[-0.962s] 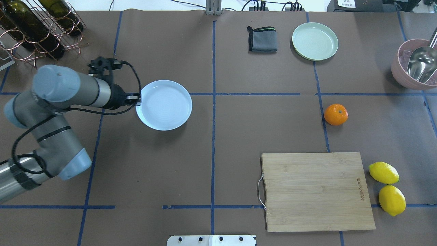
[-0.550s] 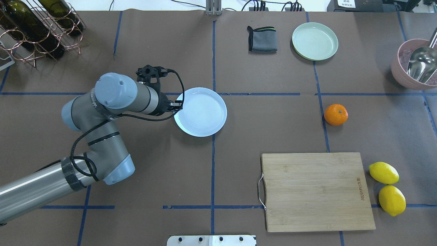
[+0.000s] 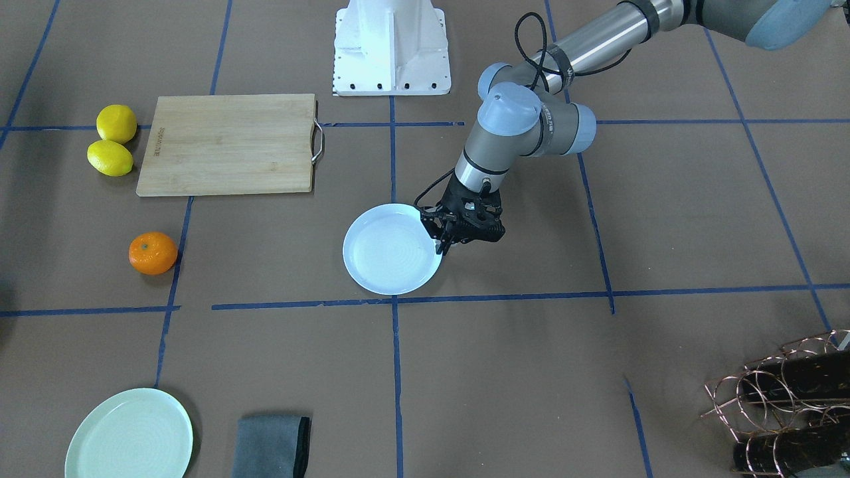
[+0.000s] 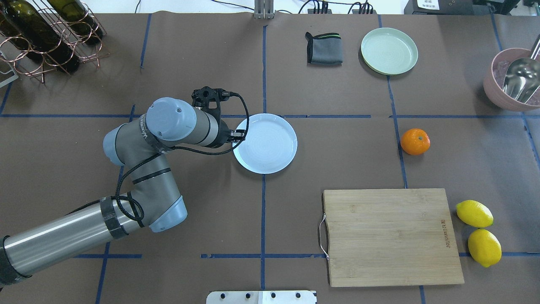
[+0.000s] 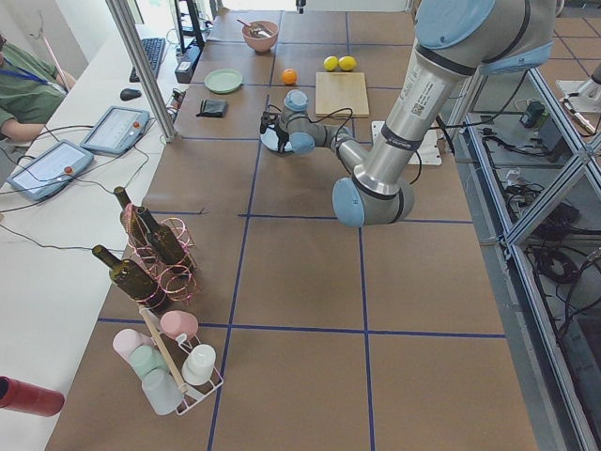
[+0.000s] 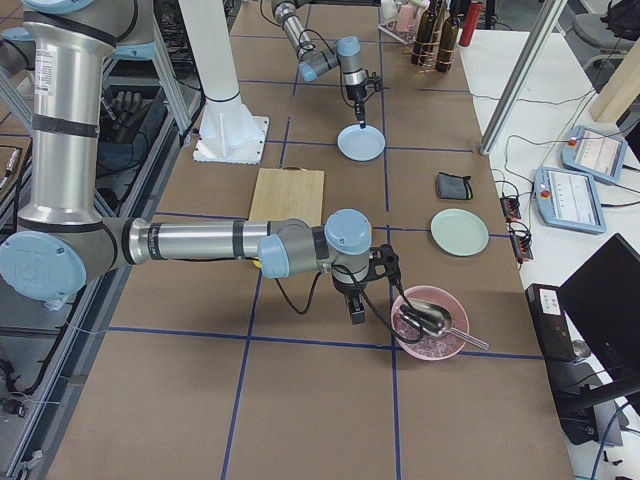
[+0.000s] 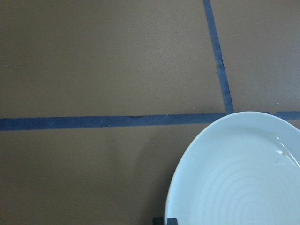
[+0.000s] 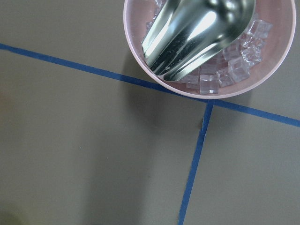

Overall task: Pick orange to plate
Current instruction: 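Push the white plate with the left gripper toward the table center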

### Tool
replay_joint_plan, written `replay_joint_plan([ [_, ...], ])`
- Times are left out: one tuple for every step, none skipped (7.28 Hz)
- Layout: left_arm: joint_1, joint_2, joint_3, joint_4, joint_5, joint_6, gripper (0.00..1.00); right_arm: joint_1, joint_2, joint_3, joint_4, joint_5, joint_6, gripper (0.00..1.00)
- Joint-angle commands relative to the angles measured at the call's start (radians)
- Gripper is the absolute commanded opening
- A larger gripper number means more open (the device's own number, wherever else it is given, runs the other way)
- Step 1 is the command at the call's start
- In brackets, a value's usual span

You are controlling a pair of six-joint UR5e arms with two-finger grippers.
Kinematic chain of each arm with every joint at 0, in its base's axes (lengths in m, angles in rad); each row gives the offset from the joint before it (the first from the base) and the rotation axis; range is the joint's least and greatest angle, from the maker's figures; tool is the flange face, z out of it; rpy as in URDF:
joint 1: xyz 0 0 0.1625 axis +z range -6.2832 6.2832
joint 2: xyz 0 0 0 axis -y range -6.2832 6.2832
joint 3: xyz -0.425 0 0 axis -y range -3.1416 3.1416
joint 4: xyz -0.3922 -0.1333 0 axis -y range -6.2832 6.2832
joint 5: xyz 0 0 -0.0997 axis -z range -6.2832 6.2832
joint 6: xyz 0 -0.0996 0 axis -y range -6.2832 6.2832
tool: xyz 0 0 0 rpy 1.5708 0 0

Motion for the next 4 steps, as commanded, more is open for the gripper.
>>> replay_joint_plan([
  [-0.007, 0.007, -0.016, 0.011, -0.007, 0.009, 1.0, 0.0, 0.011, 0.003, 0.0, 0.0, 0.0, 1.0],
  [-0.052, 0.015, -0.042, 0.055, -0.039, 0.136, 1.0, 0.0, 0.011, 0.006, 0.043, 0.0, -0.002, 1.0],
  [-0.126, 0.068, -0.144, 0.182, -0.119, 0.271, 1.0, -0.003, 0.017, 0.003, 0.095, 0.0, -0.002, 1.0],
  [-0.224, 0.133, -0.303, 0.27, -0.186, 0.399, 1.0, -0.021, 0.061, 0.007, 0.094, 0.008, -0.002, 1.0],
])
